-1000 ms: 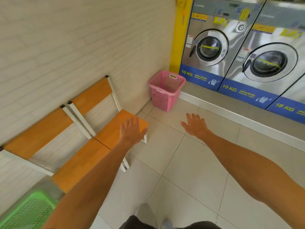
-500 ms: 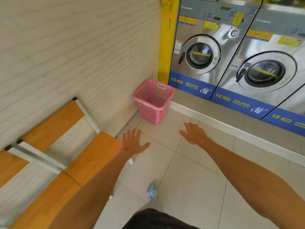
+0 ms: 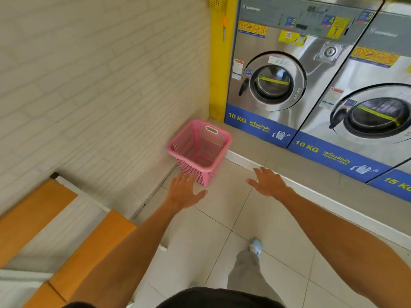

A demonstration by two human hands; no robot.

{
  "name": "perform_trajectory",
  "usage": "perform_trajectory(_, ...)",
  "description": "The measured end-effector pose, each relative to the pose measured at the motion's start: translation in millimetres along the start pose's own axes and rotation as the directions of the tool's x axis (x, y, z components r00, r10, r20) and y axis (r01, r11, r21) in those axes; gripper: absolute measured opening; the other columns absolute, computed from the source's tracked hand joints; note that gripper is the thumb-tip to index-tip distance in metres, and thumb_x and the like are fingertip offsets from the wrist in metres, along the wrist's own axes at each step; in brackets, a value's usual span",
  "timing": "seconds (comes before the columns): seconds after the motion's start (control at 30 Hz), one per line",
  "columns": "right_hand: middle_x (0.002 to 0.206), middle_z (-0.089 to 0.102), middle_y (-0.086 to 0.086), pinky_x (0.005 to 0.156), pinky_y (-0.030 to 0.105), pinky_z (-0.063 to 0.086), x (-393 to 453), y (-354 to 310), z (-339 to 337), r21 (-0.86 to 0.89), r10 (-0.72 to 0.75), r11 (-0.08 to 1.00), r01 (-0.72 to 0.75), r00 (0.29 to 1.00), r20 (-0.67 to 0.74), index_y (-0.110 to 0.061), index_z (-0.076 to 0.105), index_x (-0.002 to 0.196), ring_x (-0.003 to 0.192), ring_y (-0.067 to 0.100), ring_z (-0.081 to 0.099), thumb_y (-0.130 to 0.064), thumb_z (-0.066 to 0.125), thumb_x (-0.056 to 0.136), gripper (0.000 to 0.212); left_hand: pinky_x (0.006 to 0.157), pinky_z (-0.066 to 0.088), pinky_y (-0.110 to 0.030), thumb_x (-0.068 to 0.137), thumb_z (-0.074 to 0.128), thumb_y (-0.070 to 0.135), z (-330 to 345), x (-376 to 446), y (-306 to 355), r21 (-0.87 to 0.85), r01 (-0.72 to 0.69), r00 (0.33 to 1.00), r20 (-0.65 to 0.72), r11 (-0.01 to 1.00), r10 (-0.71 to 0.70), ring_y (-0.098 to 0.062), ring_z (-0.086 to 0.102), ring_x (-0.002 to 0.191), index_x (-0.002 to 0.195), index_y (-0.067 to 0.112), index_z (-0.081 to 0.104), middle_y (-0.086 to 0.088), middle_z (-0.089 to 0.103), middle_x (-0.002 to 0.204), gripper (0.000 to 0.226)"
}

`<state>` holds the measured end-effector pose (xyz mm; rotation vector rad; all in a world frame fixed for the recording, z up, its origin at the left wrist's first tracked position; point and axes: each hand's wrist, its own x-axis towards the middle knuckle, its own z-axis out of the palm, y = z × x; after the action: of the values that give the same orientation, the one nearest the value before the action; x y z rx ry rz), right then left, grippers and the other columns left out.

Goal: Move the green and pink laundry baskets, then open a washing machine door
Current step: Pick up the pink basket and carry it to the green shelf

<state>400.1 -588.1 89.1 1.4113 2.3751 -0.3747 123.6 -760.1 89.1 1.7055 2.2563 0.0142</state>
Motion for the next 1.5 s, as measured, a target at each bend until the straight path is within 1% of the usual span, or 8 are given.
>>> perform_trajectory(0.17,0.151,0.038,0.011,0.108,0.050,0.037,108,41,-41,-0.033,-0.101,0.994,0.100,0.995,-0.014,-0.017,0.032,0.150,0.137,0.033,0.039,-0.066,0.030,0.096,0.073,0.114,0.034,-0.049,0.086,0.043,0.074,5,90,25,-0.084,0.122,0.991,-0.040,0.989,-0.126,-0.028,0.041,0.139,0.145,0.020,0.045,-0.006,0.050,0.148,0.080)
perform_trajectory(0.33,0.155,0.033,0.013,0.110,0.048,0.030,191,75,-74,-0.102,-0.188,0.975,0.195,0.979,0.078,-0.016,0.032,0.151,0.141,0.034,0.034,-0.062,0.034,0.098,0.070,0.115,0.032,-0.049,0.086,0.041,0.077,10,153,68,-0.167,0.247,0.966,-0.036,0.954,-0.256,-0.028,0.041,0.140,0.148,0.019,0.042,-0.006,0.048,0.151,0.085)
perform_trajectory(0.5,0.143,0.044,0.011,0.101,0.046,0.039,283,86,-93,-0.140,-0.299,0.940,0.312,0.948,0.107,-0.017,0.038,0.144,0.131,0.033,0.045,-0.063,0.037,0.096,0.067,0.115,0.033,-0.047,0.085,0.041,0.078,9,210,71,-0.202,0.361,0.928,-0.022,0.910,-0.373,-0.026,0.040,0.141,0.150,0.021,0.038,-0.005,0.046,0.153,0.087)
perform_trajectory(0.67,0.130,0.051,0.014,0.094,0.046,0.043,371,65,-104,-0.169,-0.413,0.885,0.434,0.899,0.143,-0.012,0.043,0.137,0.121,0.035,0.051,-0.059,0.043,0.095,0.063,0.114,0.033,-0.049,0.088,0.052,0.066,15,264,50,-0.234,0.461,0.883,0.028,0.856,-0.468,-0.028,0.038,0.141,0.151,0.019,0.038,-0.006,0.045,0.153,0.080)
perform_trajectory(0.8,0.137,0.047,0.014,0.099,0.048,0.042,426,46,-114,-0.113,-0.458,0.868,0.484,0.866,0.199,-0.015,0.040,0.142,0.125,0.035,0.049,-0.056,0.047,0.095,0.063,0.113,0.035,-0.048,0.088,0.052,0.066,9,299,33,-0.251,0.531,0.845,0.093,0.809,-0.526,-0.028,0.040,0.140,0.150,0.018,0.038,-0.006,0.045,0.153,0.079)
perform_trajectory(1.03,0.132,0.053,0.017,0.094,0.049,0.045,516,18,-152,-0.074,-0.531,0.829,0.554,0.823,0.203,-0.013,0.038,0.144,0.121,0.037,0.052,-0.055,0.055,0.092,0.069,0.114,0.033,-0.050,0.089,0.055,0.064,-20,362,2,-0.304,0.606,0.789,0.114,0.735,-0.604,-0.030,0.038,0.142,0.151,0.019,0.037,-0.008,0.043,0.154,0.079)
perform_trajectory(1.2,0.138,0.049,0.015,0.096,0.050,0.046,565,-6,-143,-0.130,-0.611,0.734,0.667,0.731,0.303,-0.013,0.035,0.145,0.123,0.035,0.053,-0.055,0.054,0.091,0.071,0.114,0.036,-0.051,0.087,0.051,0.068,-6,380,2,-0.378,0.637,0.763,0.183,0.672,-0.620,-0.029,0.035,0.144,0.154,0.020,0.032,-0.006,0.039,0.157,0.084)
perform_trajectory(1.5,0.134,0.055,0.013,0.094,0.041,0.052,651,-44,-99,-0.180,-0.710,0.589,0.788,0.610,0.352,-0.008,0.045,0.136,0.117,0.029,0.059,-0.046,0.059,0.093,0.059,0.111,0.038,-0.045,0.095,0.059,0.046,35,412,-7,-0.440,0.751,0.634,0.268,0.493,-0.726,-0.026,0.035,0.144,0.152,0.019,0.034,-0.005,0.037,0.158,0.068)
